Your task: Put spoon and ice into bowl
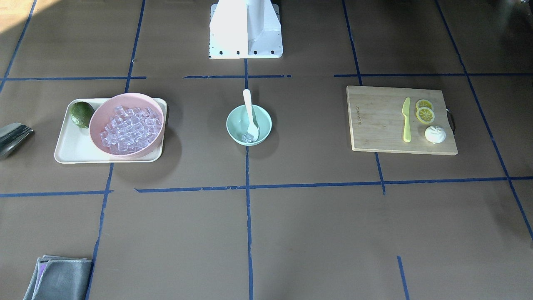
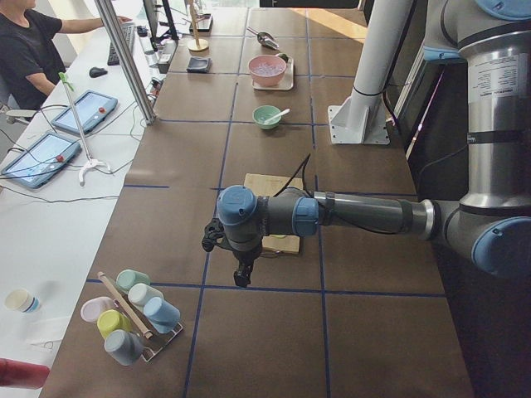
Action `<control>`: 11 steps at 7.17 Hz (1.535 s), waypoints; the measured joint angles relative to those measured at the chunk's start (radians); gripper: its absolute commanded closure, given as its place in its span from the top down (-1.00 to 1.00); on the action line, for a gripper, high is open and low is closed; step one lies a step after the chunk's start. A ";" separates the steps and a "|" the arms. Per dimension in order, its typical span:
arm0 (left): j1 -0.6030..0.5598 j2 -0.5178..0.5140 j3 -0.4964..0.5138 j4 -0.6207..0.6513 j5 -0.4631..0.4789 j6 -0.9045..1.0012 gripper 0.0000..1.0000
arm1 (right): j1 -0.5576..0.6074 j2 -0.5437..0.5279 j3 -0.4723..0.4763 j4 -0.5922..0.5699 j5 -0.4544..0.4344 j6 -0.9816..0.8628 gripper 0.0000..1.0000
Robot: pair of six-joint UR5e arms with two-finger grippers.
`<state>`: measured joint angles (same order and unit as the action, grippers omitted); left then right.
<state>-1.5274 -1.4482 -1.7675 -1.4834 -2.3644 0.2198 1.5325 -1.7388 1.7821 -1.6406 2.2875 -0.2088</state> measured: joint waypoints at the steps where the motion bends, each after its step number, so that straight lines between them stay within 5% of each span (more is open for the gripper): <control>1: 0.000 0.000 0.001 0.006 -0.001 -0.001 1.00 | 0.000 -0.002 0.002 0.002 0.004 0.001 0.99; 11: 0.000 0.007 0.012 0.007 0.008 0.005 1.00 | 0.000 -0.010 0.004 0.010 0.011 0.002 0.99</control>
<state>-1.5278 -1.4412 -1.7551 -1.4763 -2.3566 0.2246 1.5320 -1.7490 1.7857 -1.6310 2.2986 -0.2067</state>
